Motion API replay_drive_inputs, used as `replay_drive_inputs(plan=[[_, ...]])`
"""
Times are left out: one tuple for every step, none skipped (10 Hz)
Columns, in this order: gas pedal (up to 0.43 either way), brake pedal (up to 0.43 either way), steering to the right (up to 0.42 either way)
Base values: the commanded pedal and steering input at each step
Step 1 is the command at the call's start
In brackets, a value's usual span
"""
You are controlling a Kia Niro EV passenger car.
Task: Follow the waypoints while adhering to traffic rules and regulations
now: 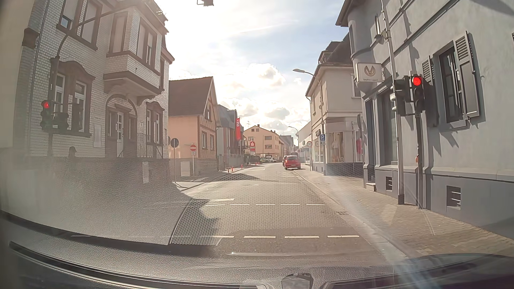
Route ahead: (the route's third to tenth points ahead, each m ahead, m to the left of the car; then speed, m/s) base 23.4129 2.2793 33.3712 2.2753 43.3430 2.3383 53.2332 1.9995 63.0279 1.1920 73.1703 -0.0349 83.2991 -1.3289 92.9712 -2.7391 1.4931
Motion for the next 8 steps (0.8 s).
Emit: replay_drive_inputs(plan=[[0.0, 0.244, 0.003], [0.0, 0.244, 0.006], [0.0, 0.244, 0.005], [0.0, 0.238, 0.005], [0.0, 0.238, 0.005], [0.0, 0.238, 0.004], [0.0, 0.238, 0.005], [0.0, 0.232, 0.004]])
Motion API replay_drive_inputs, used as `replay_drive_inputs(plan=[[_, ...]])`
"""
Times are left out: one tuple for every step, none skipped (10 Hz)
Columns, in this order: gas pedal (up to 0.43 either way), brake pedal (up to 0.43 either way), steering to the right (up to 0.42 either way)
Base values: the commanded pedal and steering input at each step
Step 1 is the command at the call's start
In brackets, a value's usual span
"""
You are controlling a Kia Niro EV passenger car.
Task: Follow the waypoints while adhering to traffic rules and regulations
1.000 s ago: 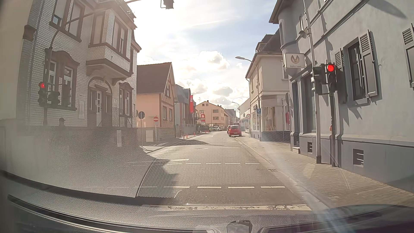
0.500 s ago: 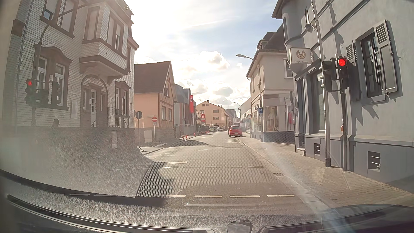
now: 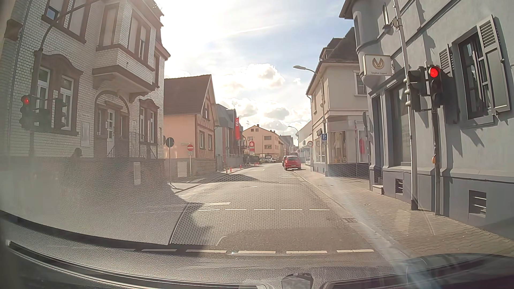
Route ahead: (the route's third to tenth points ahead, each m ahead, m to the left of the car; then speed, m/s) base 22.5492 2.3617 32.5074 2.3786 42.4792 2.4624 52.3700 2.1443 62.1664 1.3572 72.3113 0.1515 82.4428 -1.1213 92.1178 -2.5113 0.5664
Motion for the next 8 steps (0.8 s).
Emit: replay_drive_inputs(plan=[[0.0, 0.232, 0.005], [0.0, 0.232, 0.004], [0.0, 0.226, 0.004], [0.0, 0.22, 0.004], [0.0, 0.201, 0.004], [0.0, 0.201, 0.004], [0.0, 0.201, 0.004], [0.0, 0.201, 0.004]])
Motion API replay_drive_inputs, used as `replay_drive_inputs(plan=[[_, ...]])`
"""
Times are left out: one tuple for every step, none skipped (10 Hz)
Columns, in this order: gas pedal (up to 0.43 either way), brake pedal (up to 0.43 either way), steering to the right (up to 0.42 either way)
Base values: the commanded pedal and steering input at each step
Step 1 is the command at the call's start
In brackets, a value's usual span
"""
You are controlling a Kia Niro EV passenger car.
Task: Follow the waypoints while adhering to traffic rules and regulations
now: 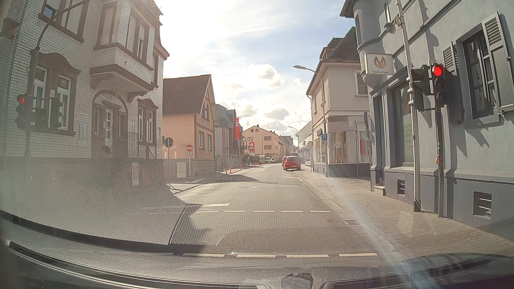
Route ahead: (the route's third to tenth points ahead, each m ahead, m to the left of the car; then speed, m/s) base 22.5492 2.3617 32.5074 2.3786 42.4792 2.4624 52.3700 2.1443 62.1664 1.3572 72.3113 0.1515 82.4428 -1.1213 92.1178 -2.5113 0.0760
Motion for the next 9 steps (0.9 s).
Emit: replay_drive_inputs(plan=[[0.0, 0.22, 0.004], [0.0, 0.244, 0.003], [0.0, 0.293, 0.003], [0.0, 0.323, 0.003], [0.0, 0.335, 0.003], [0.0, 0.335, 0.003], [0.0, 0.317, 0.003], [0.0, 0.329, 0.003], [0.0, 0.341, 0.003]])
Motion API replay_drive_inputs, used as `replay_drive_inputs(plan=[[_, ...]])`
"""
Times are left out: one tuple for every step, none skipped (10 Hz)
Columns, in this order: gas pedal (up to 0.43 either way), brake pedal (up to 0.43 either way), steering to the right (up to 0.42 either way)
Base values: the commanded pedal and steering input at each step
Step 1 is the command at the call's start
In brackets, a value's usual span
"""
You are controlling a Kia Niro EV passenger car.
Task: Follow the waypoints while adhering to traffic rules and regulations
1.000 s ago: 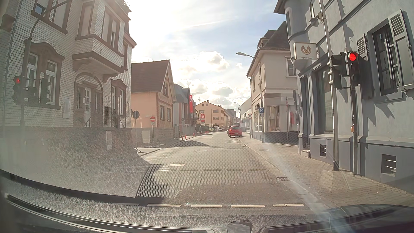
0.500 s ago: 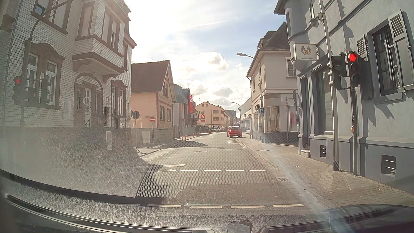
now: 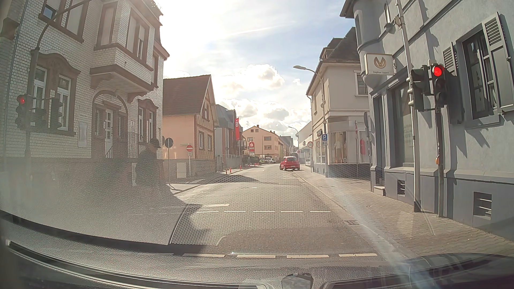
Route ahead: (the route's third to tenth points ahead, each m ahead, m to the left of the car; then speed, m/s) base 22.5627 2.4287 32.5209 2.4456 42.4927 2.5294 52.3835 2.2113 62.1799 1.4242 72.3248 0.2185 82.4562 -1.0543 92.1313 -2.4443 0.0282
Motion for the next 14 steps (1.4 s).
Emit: replay_drive_inputs(plan=[[0.0, 0.348, 0.003], [0.0, 0.36, 0.003], [0.0, 0.36, 0.003], [0.0, 0.36, 0.003], [0.0, 0.36, 0.003], [0.0, 0.36, 0.003], [0.0, 0.36, 0.003], [0.0, 0.372, 0.003], [0.0, 0.409, 0.003], [0.0, 0.427, 0.003], [0.0, 0.439, 0.003], [0.0, 0.439, 0.003], [0.0, 0.427, 0.003], [0.0, 0.415, 0.003]])
